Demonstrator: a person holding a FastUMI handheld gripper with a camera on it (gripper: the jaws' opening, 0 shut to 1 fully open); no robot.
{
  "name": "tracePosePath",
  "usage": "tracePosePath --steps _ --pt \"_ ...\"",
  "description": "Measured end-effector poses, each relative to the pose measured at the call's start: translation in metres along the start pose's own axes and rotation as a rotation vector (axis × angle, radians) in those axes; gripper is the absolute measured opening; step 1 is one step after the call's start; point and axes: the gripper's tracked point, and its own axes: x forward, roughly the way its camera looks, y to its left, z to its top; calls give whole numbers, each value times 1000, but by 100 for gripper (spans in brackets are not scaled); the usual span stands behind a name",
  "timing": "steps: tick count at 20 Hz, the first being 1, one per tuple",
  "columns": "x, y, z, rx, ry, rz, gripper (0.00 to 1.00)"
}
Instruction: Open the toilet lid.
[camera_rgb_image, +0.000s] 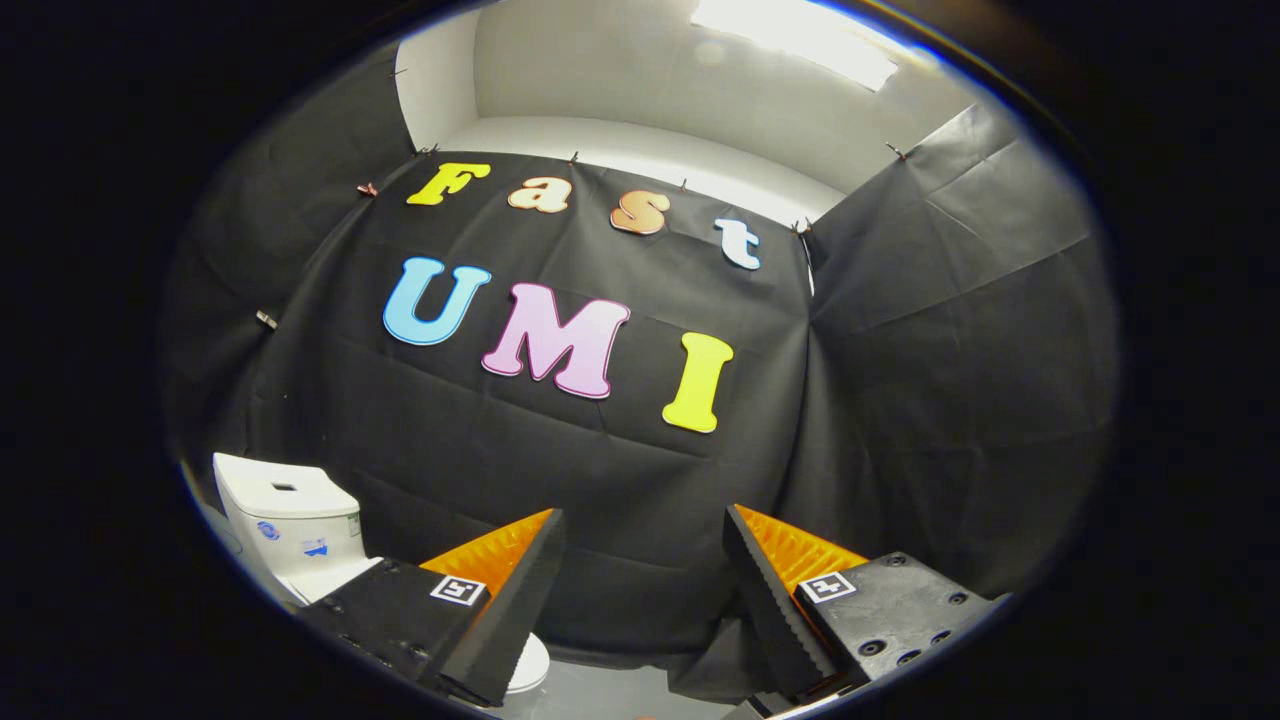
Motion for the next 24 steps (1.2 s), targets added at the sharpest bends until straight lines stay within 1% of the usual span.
tracePosePath --steps 2,5,11,14,17,23,24 --pt "-2 -2 0 28 3 -3 97" --pt "0 -7 -3 22 7 -19 97" --pt "-1 -9 -4 42 17 -24 97" --pt "1 -8 -2 76 30 -19 97" --pt "4 -5 -15 110 77 -11 97" --pt "16 1 -60 245 187 -42 98" --pt "21 0 -70 274 202 -60 98"
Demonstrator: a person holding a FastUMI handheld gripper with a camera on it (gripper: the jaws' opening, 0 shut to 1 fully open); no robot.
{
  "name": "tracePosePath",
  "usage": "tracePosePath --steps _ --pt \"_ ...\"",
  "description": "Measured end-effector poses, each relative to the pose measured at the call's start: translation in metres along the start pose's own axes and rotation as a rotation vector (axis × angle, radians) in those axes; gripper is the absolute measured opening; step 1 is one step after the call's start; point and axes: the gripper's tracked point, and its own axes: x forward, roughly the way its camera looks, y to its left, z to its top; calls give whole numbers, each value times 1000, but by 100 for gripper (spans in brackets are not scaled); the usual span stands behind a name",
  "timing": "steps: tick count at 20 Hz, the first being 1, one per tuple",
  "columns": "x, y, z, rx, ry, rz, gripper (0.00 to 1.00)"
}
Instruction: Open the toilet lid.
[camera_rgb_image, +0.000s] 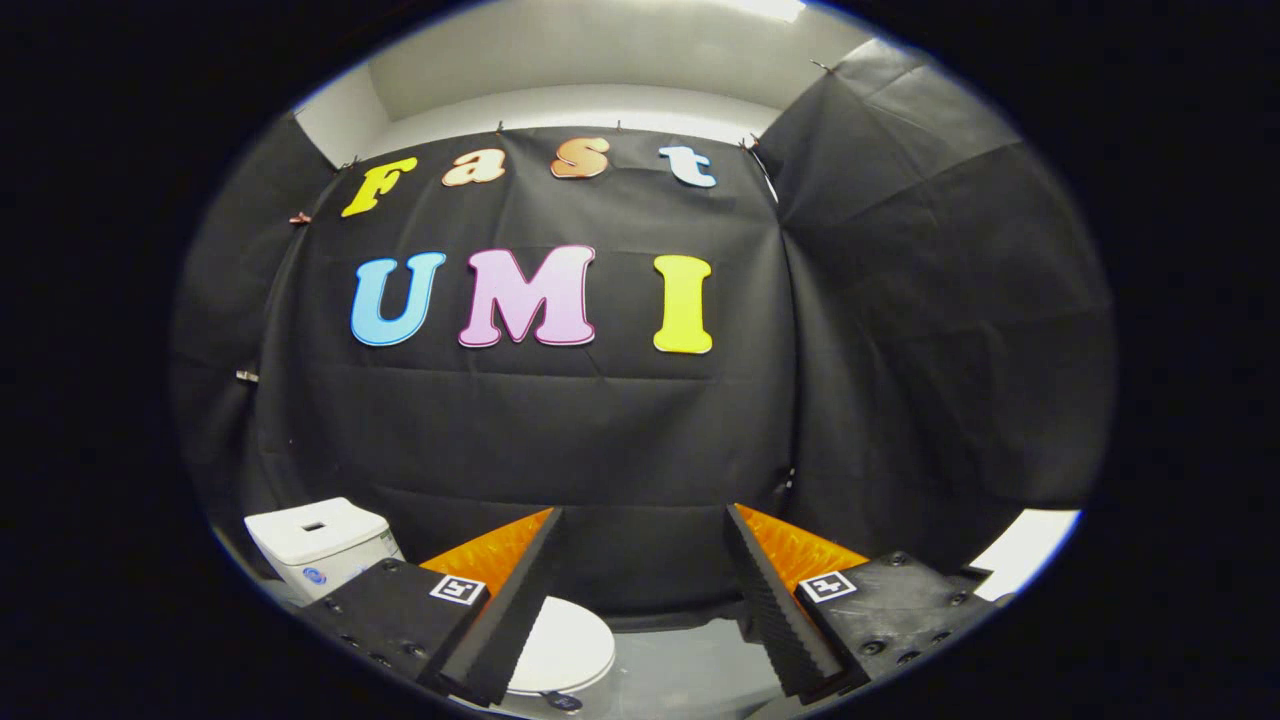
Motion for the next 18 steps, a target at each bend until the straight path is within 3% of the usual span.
tracePosePath --steps 4,10,14,18 --pt "25 3 -54 184 97 -42 98" --pt "35 11 -150 223 277 -75 98" --pt "46 12 -189 460 397 -134 98" --pt "51 5 -231 614 514 -217 99"
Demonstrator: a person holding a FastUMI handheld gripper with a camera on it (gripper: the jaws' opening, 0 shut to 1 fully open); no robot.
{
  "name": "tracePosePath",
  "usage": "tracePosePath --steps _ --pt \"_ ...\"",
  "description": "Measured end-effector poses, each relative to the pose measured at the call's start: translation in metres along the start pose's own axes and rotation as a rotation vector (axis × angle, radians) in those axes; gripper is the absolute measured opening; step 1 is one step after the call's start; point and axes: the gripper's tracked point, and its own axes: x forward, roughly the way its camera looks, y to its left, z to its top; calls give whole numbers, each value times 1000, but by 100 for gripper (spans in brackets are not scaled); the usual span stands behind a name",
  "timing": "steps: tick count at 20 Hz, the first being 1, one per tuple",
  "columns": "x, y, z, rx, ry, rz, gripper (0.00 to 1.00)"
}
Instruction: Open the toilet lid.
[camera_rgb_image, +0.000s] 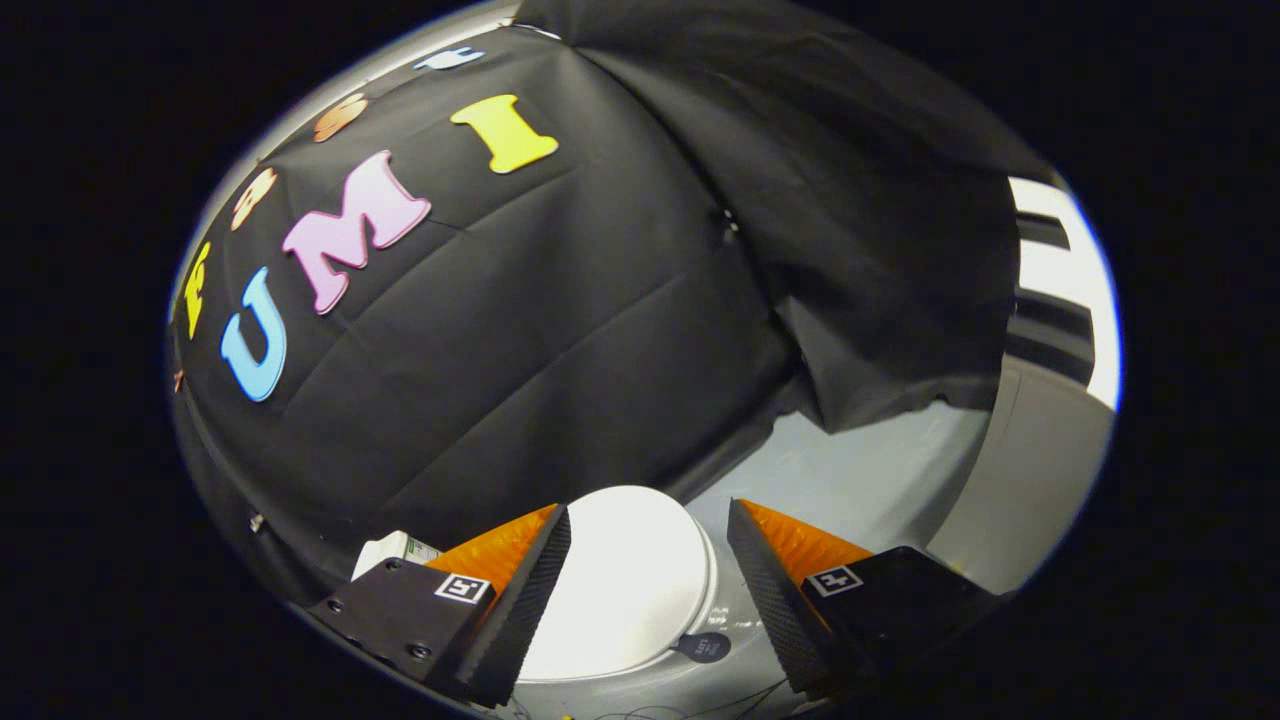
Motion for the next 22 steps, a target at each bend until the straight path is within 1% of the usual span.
tracePosePath --steps 4,6,7,8,9,11,12,14,15,18,19,20,22 --pt "16 -27 -26 189 105 -19 99" --pt "19 -49 -58 295 222 -79 99" --pt "22 -53 -72 355 287 -88 99" --pt "25 -53 -86 399 346 -75 99" --pt "26 -51 -100 432 408 -37 99" --pt "15 -58 -131 461 554 -44 99" --pt "14 -63 -142 456 600 -52 99" --pt "18 -74 -158 403 644 -62 99" --pt "19 -74 -163 402 662 -51 99" --pt "12 -63 -177 480 742 2 98" --pt "9 -58 -183 515 764 13 95" --pt "10 -55 -186 535 768 20 95" --pt "5 -51 -202 522 807 32 95"
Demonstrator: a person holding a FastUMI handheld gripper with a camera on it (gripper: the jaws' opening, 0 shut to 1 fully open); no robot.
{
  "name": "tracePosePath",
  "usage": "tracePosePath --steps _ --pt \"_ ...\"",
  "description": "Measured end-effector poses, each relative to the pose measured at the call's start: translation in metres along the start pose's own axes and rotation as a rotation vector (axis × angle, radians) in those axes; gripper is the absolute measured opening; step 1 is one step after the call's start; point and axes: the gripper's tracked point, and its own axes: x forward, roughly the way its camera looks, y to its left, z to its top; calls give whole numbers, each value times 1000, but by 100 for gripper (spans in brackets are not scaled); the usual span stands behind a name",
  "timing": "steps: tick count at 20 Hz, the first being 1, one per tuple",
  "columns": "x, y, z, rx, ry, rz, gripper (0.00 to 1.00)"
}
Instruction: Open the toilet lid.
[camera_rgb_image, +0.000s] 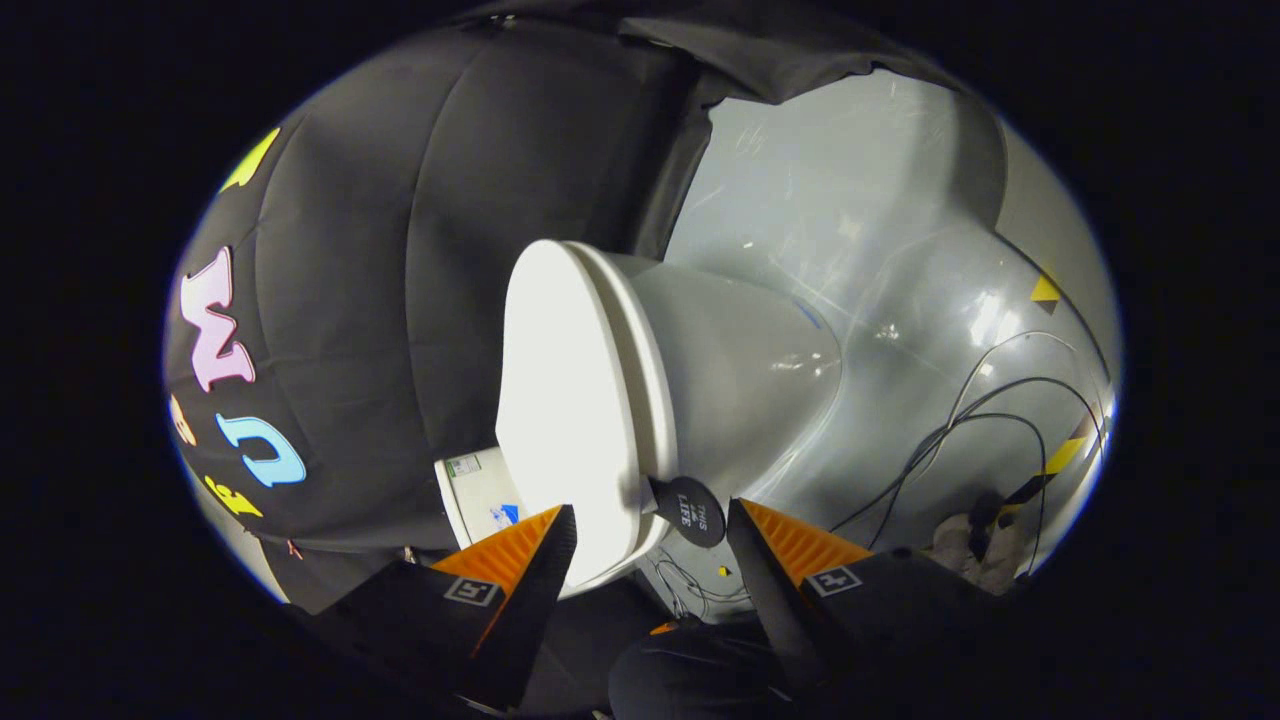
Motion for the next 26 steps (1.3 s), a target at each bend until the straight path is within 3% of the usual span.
tracePosePath --steps 2,5,7,11,13,14,15,22,26 --pt "6 2 4 -20 -7 4 95" --pt "7 -28 13 -39 -31 -94 49" --pt "6 -24 15 -11 -21 -89 18" --pt "9 -20 11 -166 23 -17 18" --pt "14 -25 11 -201 46 -23 18" --pt "8 -17 38 -197 44 -6 18" --pt "10 -20 10 -211 50 -8 8" --pt "-5 4 0 -339 52 19 7" --pt "-27 39 -13 -601 35 60 7"
